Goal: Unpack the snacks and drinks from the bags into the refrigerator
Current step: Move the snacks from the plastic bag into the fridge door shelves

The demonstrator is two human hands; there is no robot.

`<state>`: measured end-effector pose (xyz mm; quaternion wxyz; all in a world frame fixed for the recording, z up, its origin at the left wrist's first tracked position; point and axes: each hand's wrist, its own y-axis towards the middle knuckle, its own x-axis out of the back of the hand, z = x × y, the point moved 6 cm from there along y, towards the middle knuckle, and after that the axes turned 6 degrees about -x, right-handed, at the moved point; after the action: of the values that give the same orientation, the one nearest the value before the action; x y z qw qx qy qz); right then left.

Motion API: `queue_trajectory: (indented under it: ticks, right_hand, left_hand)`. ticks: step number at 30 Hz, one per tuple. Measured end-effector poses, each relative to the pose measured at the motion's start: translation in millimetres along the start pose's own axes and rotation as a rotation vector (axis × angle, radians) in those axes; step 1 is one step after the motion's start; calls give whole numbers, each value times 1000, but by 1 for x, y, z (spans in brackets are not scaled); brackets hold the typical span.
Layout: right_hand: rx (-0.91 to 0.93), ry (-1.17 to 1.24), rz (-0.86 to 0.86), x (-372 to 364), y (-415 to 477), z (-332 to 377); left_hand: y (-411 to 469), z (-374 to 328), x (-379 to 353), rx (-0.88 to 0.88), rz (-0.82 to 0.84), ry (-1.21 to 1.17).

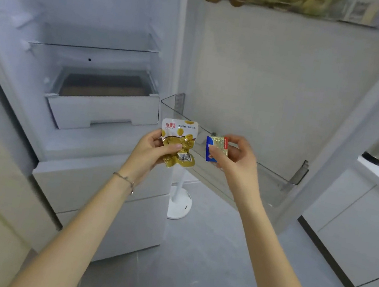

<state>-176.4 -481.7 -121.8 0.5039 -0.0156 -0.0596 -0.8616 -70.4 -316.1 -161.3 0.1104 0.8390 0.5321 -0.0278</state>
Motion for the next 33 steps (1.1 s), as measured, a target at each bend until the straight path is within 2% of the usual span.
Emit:
queue_trajectory:
  ticks: [10,14,16,20,23,28,33]
  right_hand:
    - [124,-139,-91,13,67,49]
    - [80,-280,-137,23,96,45]
    - [18,-323,-128,27,107,36]
    - [-90,-561,-65,25,122,21]
    - [-138,-696,-39,19,129,15]
    - [-220,-795,-11,6,133,5]
    - [-322,-819,108,-8,134,-7]
  left_hand:
    - [97,-52,-11,-219,103,126]
    - [139,-67,-19,-278,181,173]
    - [161,-67,-23,-267,287,285]
    - [196,-46,-32,-154,657,640]
    - [207,-35,-40,-168,862,830]
    - [218,-25,-44,-198,1007,927]
    - [224,-2,-46,-157,1168,1063]
